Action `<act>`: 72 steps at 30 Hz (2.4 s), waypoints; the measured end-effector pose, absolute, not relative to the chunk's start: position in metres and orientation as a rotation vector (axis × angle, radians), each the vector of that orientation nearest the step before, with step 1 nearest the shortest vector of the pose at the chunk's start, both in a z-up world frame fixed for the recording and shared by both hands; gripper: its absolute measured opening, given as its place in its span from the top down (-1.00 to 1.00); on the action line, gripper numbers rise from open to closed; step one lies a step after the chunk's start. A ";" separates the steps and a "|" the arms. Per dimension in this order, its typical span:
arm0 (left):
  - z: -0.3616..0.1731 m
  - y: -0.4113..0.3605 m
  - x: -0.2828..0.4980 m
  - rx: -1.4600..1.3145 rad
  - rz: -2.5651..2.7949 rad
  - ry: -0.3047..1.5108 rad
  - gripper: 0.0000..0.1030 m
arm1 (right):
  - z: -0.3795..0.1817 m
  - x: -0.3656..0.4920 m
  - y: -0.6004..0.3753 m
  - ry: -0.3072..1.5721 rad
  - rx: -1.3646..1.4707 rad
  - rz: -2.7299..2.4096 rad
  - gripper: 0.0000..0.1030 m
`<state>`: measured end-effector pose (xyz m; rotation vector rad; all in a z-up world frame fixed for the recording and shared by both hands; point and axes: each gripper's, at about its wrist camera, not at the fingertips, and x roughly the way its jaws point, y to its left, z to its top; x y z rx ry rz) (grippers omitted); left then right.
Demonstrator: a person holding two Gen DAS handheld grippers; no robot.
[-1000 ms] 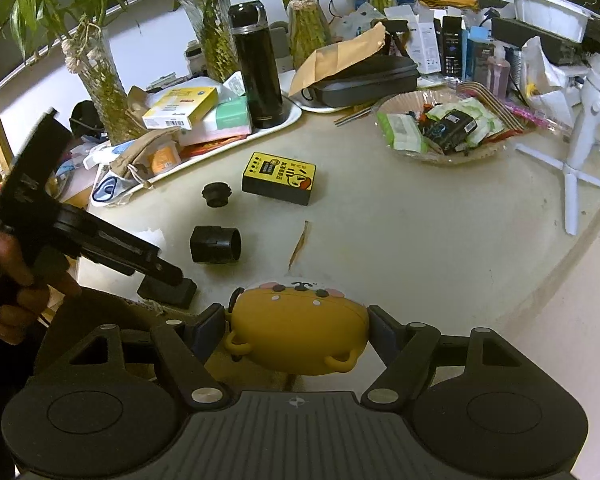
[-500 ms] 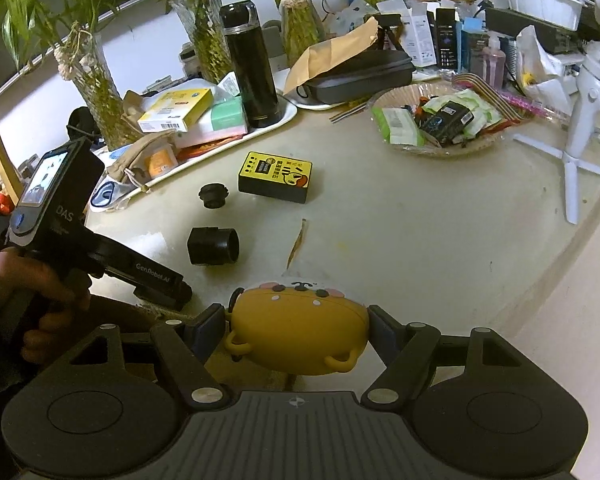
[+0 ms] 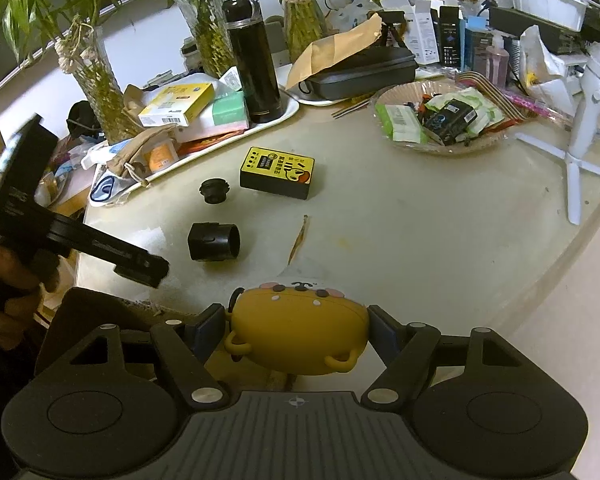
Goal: Organize rigid objects
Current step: 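Carry the yellow container and black block over the box and open both tools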
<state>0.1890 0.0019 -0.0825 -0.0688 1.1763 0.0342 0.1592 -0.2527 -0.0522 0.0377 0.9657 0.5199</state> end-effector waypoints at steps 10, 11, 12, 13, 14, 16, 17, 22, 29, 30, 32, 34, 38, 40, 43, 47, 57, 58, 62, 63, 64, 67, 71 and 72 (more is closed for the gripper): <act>-0.050 0.008 0.167 -0.095 -0.034 1.107 -0.32 | -0.051 0.157 -0.251 0.960 0.029 0.540 -0.51; -0.047 0.008 0.165 -0.096 -0.041 1.105 -0.32 | -0.051 0.156 -0.251 0.959 0.026 0.543 -0.51; -0.044 0.008 0.162 -0.096 -0.048 1.103 -0.32 | -0.050 0.156 -0.250 0.957 0.023 0.548 -0.51; -0.042 0.008 0.160 -0.098 -0.055 1.101 -0.32 | -0.050 0.155 -0.249 0.954 0.021 0.552 -0.51; -0.039 0.008 0.157 -0.098 -0.063 1.100 -0.32 | -0.049 0.155 -0.249 0.950 0.018 0.556 -0.51; -0.034 0.008 0.151 -0.102 -0.078 1.096 -0.32 | -0.048 0.154 -0.248 0.944 0.017 0.567 -0.51; -0.032 0.009 0.148 -0.104 -0.083 1.096 -0.32 | -0.047 0.153 -0.247 0.944 0.018 0.572 -0.51; -0.026 0.011 0.134 -0.148 -0.103 1.112 -0.32 | -0.047 0.150 -0.246 0.942 0.016 0.578 -0.51; -0.026 0.014 0.120 -0.211 -0.130 1.150 -0.32 | -0.042 0.141 -0.244 0.937 0.005 0.597 -0.51; -0.027 0.014 0.118 -0.226 -0.133 1.156 -0.32 | -0.041 0.140 -0.244 0.936 0.006 0.600 -0.51; -0.029 0.016 0.117 -0.251 -0.139 1.163 -0.32 | -0.039 0.137 -0.244 0.935 0.009 0.602 -0.51; -0.031 0.016 0.115 -0.268 -0.142 1.161 -0.32 | -0.037 0.135 -0.245 0.931 0.008 0.603 -0.51; -0.033 0.020 0.112 -0.324 -0.150 1.142 -0.34 | -0.032 0.130 -0.245 0.925 0.004 0.609 -0.51; -0.031 0.021 0.109 -0.338 -0.149 1.125 -0.35 | -0.030 0.127 -0.244 0.922 0.003 0.612 -0.51; -0.027 0.024 0.103 -0.347 -0.145 1.099 -0.36 | -0.026 0.123 -0.245 0.919 0.005 0.617 -0.51; -0.020 0.026 0.092 -0.302 -0.122 1.070 -0.36 | -0.024 0.118 -0.245 0.921 0.008 0.623 -0.51; -0.008 0.025 0.060 -0.132 -0.088 0.970 -0.36 | -0.025 0.105 -0.241 0.951 0.021 0.647 -0.51; -0.007 0.025 0.058 -0.122 -0.085 0.965 -0.36 | -0.025 0.103 -0.240 0.956 0.021 0.650 -0.51; -0.008 0.028 0.049 -0.123 -0.087 0.942 -0.36 | -0.025 0.099 -0.235 0.980 0.019 0.676 -0.51; -0.008 0.028 0.048 -0.130 -0.101 0.928 -0.36 | -0.026 0.098 -0.233 0.987 0.022 0.685 -0.51; -0.009 0.029 0.046 -0.132 -0.110 0.920 -0.36 | -0.026 0.097 -0.232 0.991 0.024 0.692 -0.51; -0.009 0.027 0.043 -0.124 -0.115 0.908 -0.36 | -0.027 0.095 -0.226 1.006 0.018 0.709 -0.51; -0.008 0.025 0.040 -0.118 -0.137 0.891 -0.36 | -0.032 0.092 -0.218 1.042 -0.004 0.760 -0.53; -0.008 0.025 0.040 -0.112 -0.139 0.887 -0.36 | -0.034 0.092 -0.216 1.054 -0.015 0.767 -0.54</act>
